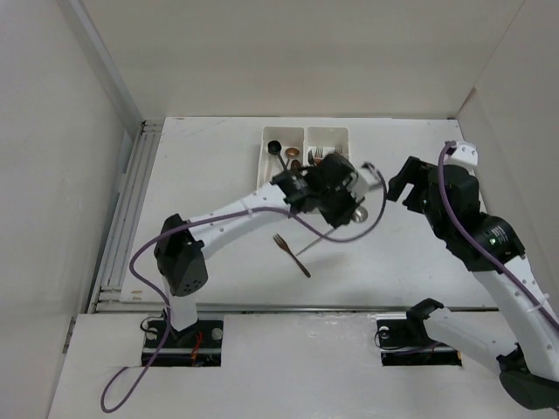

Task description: Sort the eating utensils into containers

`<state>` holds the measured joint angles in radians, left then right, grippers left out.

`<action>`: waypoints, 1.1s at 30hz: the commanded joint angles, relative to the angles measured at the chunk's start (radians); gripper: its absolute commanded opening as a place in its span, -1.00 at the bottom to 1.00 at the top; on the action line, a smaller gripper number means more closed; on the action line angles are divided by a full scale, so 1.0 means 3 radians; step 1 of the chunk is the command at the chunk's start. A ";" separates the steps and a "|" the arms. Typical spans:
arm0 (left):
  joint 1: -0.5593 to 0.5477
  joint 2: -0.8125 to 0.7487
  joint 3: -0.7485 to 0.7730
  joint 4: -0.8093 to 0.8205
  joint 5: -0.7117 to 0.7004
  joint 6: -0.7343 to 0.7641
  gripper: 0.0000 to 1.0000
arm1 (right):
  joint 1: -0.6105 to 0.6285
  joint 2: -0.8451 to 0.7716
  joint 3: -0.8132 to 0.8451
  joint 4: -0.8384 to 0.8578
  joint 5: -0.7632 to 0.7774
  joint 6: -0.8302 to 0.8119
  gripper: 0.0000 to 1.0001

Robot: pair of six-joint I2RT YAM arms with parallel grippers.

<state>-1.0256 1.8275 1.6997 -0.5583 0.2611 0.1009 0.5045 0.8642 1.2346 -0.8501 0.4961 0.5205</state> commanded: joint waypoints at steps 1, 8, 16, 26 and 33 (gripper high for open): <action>0.0508 -0.0248 0.0525 0.0040 0.0208 -0.0233 -1.00 | 0.0021 0.0217 0.0189 0.0256 -0.0104 -0.0226 0.76; 0.1817 0.0616 0.1747 0.0567 0.0469 -0.0811 -1.00 | 0.0148 0.1168 0.0292 0.0527 -0.0519 -0.0457 0.76; 0.2171 0.1343 0.1771 0.1170 0.0510 -0.1092 -1.00 | 0.0685 0.1853 0.0134 0.0967 -0.0851 -0.0778 0.76; 0.2171 0.1318 0.0946 0.1431 0.0352 -0.1282 -1.00 | 0.1258 0.2380 -0.0086 0.1222 -0.1316 -0.1014 0.79; 0.2140 0.1190 0.0793 0.1431 0.0260 -0.1252 0.19 | 0.1381 0.2656 -0.0051 0.1290 -0.1352 -0.1116 0.79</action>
<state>-0.3786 2.3058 1.9430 -0.1864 0.3618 -0.2718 0.8902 1.6539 1.2003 -0.5354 0.1154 0.2119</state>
